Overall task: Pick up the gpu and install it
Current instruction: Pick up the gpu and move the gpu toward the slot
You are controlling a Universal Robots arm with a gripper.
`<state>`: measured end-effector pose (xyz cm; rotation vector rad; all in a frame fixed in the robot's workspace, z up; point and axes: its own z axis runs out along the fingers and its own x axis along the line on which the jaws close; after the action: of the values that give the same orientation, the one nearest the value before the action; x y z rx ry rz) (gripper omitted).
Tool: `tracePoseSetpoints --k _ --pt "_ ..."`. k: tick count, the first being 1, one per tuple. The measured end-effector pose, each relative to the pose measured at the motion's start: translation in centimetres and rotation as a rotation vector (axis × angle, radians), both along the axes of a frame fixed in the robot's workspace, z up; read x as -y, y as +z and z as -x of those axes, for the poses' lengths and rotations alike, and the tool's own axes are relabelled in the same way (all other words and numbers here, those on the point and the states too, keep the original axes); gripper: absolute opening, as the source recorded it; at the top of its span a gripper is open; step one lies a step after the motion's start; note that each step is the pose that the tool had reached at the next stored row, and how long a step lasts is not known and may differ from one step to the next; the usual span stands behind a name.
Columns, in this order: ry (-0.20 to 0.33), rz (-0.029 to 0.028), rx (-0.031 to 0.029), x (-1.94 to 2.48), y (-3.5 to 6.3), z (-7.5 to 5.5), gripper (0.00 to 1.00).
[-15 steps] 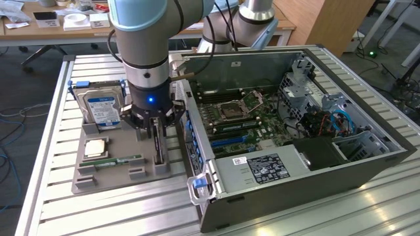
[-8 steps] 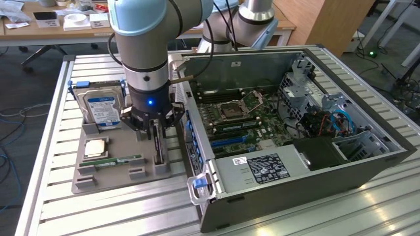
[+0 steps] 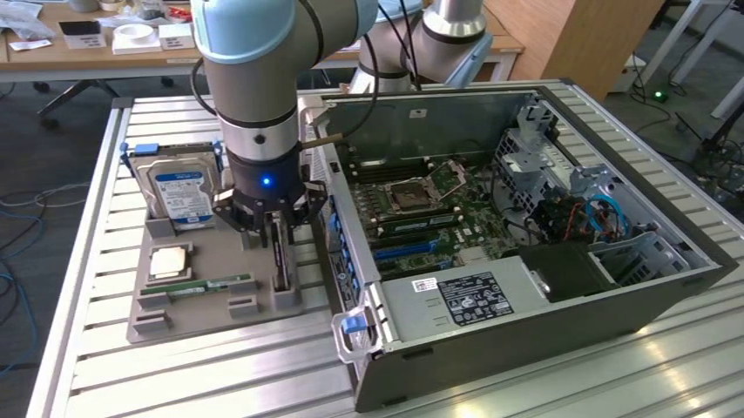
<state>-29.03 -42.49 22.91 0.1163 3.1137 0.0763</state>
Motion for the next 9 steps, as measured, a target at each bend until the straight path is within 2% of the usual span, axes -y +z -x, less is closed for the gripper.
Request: tracePoseSetpoints --k 5,6,9 --pt "0.000 0.0000 0.0000 0.00 0.00 0.00 0.40" --pt "0.000 0.0000 0.0000 0.00 0.00 0.00 0.33" --pt "0.000 0.0000 -0.0001 0.00 0.00 0.00 0.33"
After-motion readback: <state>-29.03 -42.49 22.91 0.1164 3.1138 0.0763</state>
